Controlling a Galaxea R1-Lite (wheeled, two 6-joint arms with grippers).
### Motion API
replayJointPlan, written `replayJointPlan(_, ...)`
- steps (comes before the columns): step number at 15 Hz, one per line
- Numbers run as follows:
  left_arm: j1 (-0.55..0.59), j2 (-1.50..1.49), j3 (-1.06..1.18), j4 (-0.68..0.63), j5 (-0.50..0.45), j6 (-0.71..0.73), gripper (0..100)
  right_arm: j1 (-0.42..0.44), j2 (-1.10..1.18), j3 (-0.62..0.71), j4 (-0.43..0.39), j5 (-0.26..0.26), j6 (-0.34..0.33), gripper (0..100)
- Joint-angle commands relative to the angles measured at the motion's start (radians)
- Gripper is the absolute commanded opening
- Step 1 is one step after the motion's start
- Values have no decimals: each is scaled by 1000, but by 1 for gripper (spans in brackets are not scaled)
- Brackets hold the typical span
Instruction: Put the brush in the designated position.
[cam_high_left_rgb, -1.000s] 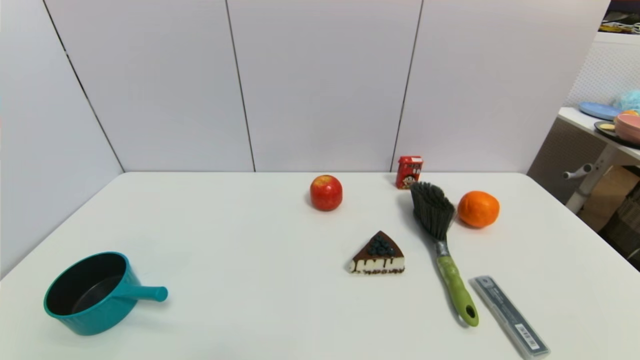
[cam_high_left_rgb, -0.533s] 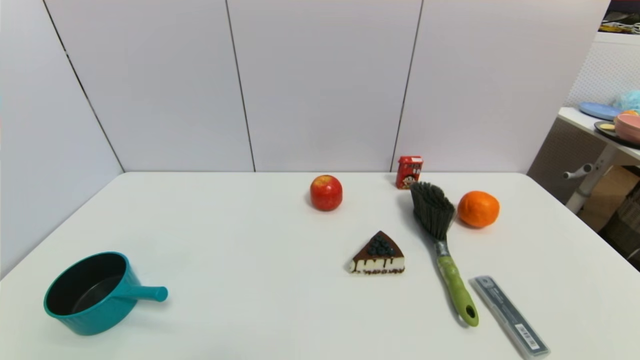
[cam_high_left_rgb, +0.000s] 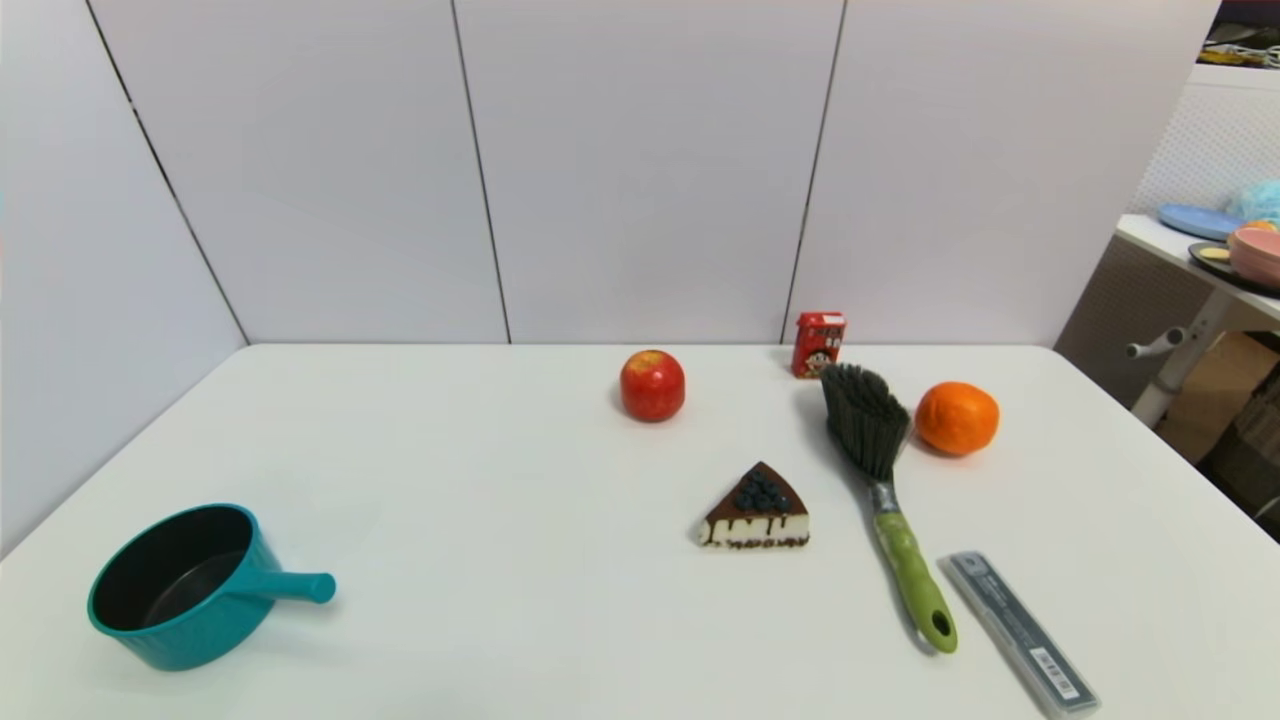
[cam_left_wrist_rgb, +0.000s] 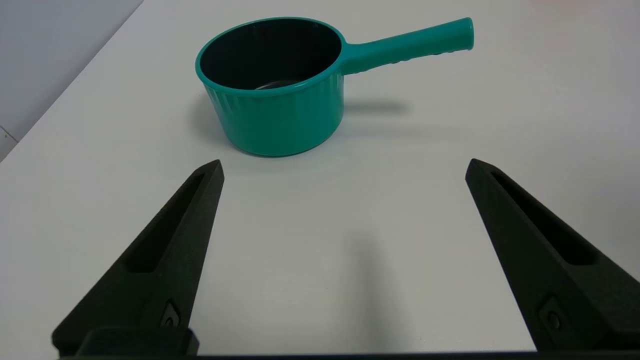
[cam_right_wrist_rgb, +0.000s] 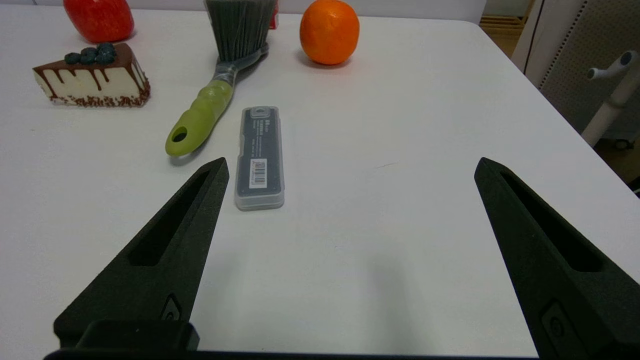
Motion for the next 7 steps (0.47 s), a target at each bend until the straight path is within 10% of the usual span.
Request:
replayJointPlan(1,0,1,0,1,0,0,100,-1,1,2,-1,0,-1,100)
replayJointPlan(7,0,1,0,1,0,0,100,1,1,2,-1,0,10,100)
